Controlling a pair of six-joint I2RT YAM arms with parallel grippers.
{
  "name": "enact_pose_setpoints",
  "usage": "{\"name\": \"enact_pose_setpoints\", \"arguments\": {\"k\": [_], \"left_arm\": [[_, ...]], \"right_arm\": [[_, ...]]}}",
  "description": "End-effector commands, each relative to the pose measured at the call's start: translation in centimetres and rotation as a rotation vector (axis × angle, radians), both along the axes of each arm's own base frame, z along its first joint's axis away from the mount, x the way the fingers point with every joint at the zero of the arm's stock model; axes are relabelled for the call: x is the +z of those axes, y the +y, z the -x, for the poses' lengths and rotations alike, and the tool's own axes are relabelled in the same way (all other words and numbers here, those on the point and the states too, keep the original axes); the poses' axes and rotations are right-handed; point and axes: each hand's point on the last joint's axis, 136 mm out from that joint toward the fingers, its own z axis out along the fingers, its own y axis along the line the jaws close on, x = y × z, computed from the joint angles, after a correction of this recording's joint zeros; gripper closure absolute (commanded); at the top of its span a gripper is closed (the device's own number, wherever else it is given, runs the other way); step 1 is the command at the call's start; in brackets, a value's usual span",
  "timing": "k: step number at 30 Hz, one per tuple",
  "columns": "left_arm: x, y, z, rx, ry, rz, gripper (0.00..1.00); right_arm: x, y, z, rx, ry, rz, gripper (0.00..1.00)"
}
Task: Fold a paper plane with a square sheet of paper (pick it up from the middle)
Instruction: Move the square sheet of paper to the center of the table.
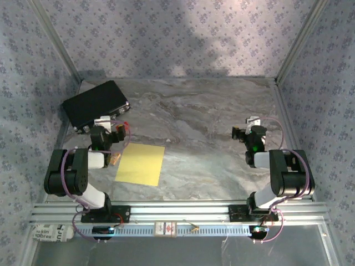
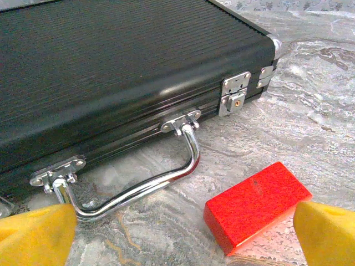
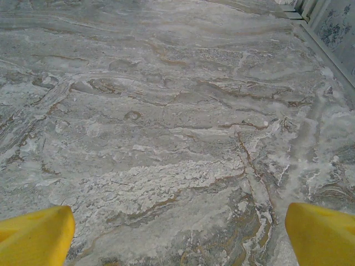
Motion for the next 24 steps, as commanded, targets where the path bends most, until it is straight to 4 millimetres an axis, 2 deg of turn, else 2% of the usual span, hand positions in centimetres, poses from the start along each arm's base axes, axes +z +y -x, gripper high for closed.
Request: {"name": "enact_pose_setpoints", "arguments": {"k": [1,24], "left_arm": [[0.69,-0.46,-0.60,-0.027,-0.019,-0.009,0.00],[0.61,-0.08,-0.63,-0.015,-0.015,0.005,0.00]], "right_arm": [[0.63,-0.14,-0.57,-0.008,-0.020,-0.014,0.01],[0.59,-0.19,-0.60,-0.006,-0.018,-0.021,0.01]]}}
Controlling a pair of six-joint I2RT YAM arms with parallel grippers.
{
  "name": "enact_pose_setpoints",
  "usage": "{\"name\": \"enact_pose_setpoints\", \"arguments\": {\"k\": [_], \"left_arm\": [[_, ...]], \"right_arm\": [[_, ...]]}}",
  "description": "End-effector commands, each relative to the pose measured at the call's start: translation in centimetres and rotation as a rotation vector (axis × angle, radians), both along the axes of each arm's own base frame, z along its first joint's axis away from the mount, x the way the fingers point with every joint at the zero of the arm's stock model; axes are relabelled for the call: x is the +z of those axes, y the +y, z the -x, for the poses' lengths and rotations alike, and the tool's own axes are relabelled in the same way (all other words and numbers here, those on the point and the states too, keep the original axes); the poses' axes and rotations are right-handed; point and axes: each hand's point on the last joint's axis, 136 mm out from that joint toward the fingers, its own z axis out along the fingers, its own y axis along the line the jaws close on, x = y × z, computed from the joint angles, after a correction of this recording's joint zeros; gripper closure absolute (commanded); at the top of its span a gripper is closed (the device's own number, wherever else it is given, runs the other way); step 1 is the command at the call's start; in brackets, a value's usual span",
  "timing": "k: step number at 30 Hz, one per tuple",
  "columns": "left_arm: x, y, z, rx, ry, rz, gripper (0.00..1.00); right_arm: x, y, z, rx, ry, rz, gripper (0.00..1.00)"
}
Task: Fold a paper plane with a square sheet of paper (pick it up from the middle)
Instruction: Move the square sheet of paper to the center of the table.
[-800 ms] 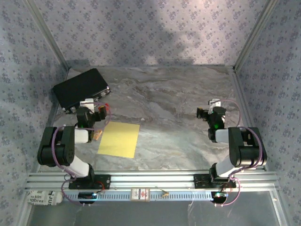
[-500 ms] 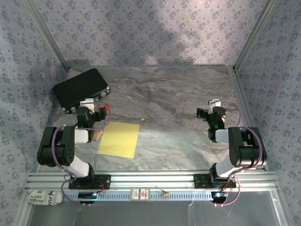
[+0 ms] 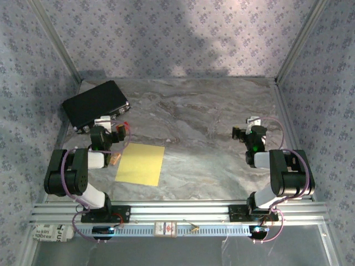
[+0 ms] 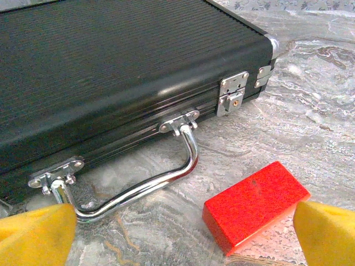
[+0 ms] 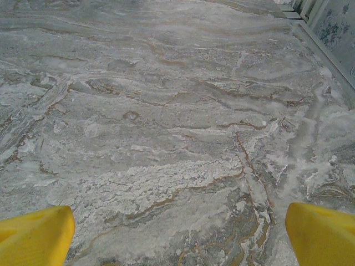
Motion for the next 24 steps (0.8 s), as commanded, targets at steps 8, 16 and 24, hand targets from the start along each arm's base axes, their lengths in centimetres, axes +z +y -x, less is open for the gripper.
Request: {"name": "enact_pose_setpoints", "arguments": {"k": [8,16,24], "left_arm": [[0.8,-0.9,-0.3,-0.058,-0.037,0.001,0.00],[3.1,0.2,1.1,0.022,-0.072,-0.005,0.00],[7.3,1.4,3.4,0.179,0.054,0.169,0.00]], "right_arm": [[0.6,-0.1,-0.6,-0.004,-0.021,-0.017,0.01],[2.2,1.8,0.1,0.091,-0.050,0.008,0.01],[6.1,2.4,1.9,0.021,0.150,-0.190,0.01]]}}
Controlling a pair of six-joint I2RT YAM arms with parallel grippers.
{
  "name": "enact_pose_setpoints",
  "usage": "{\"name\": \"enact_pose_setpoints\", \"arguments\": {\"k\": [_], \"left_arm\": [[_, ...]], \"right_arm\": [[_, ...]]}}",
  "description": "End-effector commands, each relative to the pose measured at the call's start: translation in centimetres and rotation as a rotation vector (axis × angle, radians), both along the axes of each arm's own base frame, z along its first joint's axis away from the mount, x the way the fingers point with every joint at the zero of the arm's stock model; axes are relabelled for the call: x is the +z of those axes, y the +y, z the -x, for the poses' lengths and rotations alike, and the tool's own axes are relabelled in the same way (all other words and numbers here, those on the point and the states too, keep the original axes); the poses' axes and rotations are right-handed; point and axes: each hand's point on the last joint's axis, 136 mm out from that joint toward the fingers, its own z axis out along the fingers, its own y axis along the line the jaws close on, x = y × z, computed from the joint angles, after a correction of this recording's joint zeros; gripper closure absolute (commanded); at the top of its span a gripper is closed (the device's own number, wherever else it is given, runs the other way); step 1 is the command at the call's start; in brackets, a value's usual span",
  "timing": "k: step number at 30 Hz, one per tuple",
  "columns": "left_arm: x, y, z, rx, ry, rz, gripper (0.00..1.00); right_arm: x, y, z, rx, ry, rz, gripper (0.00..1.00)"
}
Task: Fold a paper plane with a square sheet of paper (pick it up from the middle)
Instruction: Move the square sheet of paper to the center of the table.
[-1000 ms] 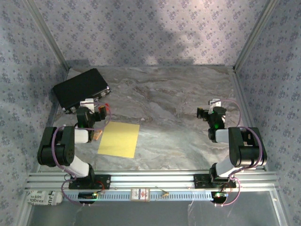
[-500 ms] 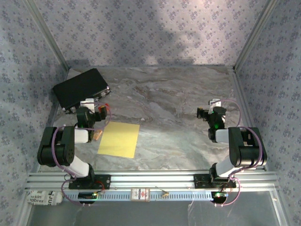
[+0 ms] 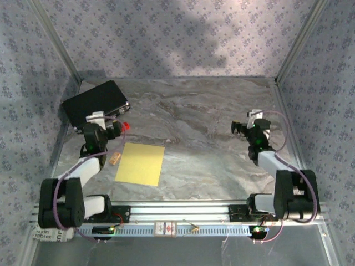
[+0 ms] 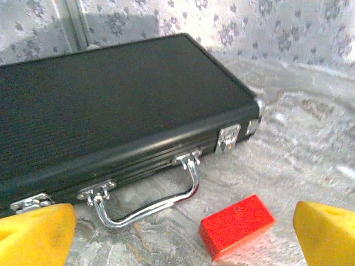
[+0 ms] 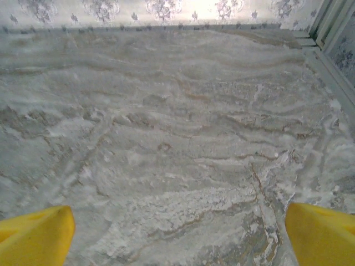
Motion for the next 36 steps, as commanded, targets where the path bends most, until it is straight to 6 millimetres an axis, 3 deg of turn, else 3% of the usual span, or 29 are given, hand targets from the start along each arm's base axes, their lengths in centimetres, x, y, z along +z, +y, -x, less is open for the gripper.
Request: {"name": "enact_pose_setpoints", "arguments": {"k": [1,4,8,13,18,22,27,36], "left_arm": [[0.5,0.8,1.9,0.109,0.149,0.125,0.00],[1.5,-0.1,3.0,0.059,0.218,0.156,0.00],[2.2,-0.8,4.5,0.057,0.201,0.311,0.00],[2.2,-4.5,5.3,-0.161,0.199,0.581,0.00],[-0.5,-6.7,8.0,-0.170,0.392,0.609,0.00],[-4.4,-10.2,11.6,-0.186,0.660,0.597,0.05],[-7.9,-13.7,14.9,-0.248,0.816,0.477,0.10],[-10.1,-15.6,15.2,-0.301,0.908,0.385,0.26]], "right_arm": [[0.3,0.8,2.1,-0.026,0.199,-0.131,0.01],[1.0,1.0,3.2,-0.090,0.316,-0.254,0.01],[1.4,5.1,3.8,0.086,0.362,-0.459,0.01],[1.5,8.9,4.6,0.183,0.395,-0.606,0.01],[0.4,11.8,6.1,0.209,0.437,-0.596,0.01],[-0.3,14.3,7.5,0.230,0.456,-0.553,0.01],[-0.5,17.5,8.6,0.268,0.433,-0.514,0.01],[-1.8,21.0,9.2,0.291,0.442,-0.485,0.01]]}}
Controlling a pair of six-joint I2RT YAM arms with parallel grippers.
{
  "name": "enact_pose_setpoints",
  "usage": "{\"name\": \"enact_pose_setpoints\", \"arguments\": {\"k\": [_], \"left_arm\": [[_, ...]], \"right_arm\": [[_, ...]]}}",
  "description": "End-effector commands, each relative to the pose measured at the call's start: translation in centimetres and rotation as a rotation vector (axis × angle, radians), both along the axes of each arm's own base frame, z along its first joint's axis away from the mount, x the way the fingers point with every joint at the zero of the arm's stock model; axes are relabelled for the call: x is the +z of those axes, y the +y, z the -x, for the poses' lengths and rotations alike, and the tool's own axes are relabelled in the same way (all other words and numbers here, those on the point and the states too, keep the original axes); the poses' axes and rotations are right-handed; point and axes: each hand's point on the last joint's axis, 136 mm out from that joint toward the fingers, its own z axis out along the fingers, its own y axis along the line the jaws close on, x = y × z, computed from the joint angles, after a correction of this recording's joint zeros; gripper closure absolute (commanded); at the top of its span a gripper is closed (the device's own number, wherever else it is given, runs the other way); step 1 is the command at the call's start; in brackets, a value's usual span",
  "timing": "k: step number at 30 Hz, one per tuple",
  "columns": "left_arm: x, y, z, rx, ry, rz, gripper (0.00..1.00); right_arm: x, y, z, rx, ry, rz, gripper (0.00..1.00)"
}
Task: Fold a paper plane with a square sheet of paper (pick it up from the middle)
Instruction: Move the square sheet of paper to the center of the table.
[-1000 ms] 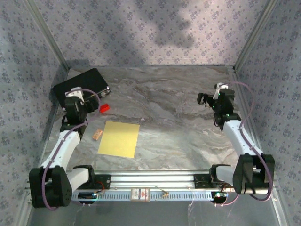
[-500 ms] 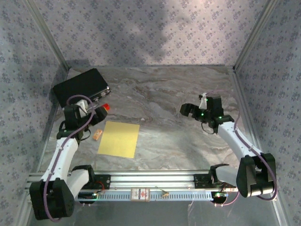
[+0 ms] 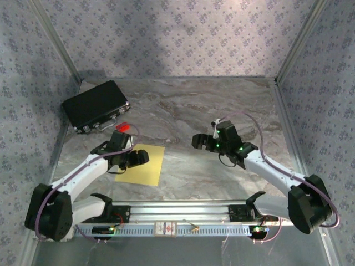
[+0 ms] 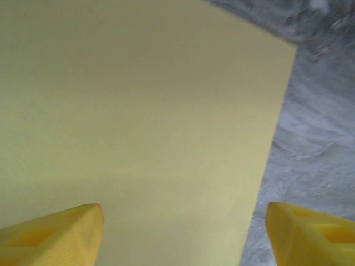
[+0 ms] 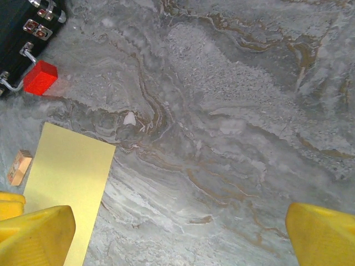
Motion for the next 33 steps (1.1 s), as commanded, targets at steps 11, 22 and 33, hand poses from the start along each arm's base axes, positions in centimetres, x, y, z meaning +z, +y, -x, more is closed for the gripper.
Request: {"name": "enact_pose_setpoints", "arguments": {"k": [11,22,33], "left_arm": [[-3.1,-2.5,-0.2,-0.092,0.119,-0.100,0.31],[-4.8,-7.8,-0.8,-0.111,0.156,-0.155,0.30],[-0.8,-10.7,-4.2,-0.126,-0.040,-0.277,0.12]], "right_arm": [[-1.8,1.0,-0.7,-0.064,0.021,0.033,0.01],[-2.4,-0.6,-0.7,-0.120,0.018,0.077,0.01],[-1.3,-2.0,-0.4,-0.168,-0.033,0.069,0.01]]}}
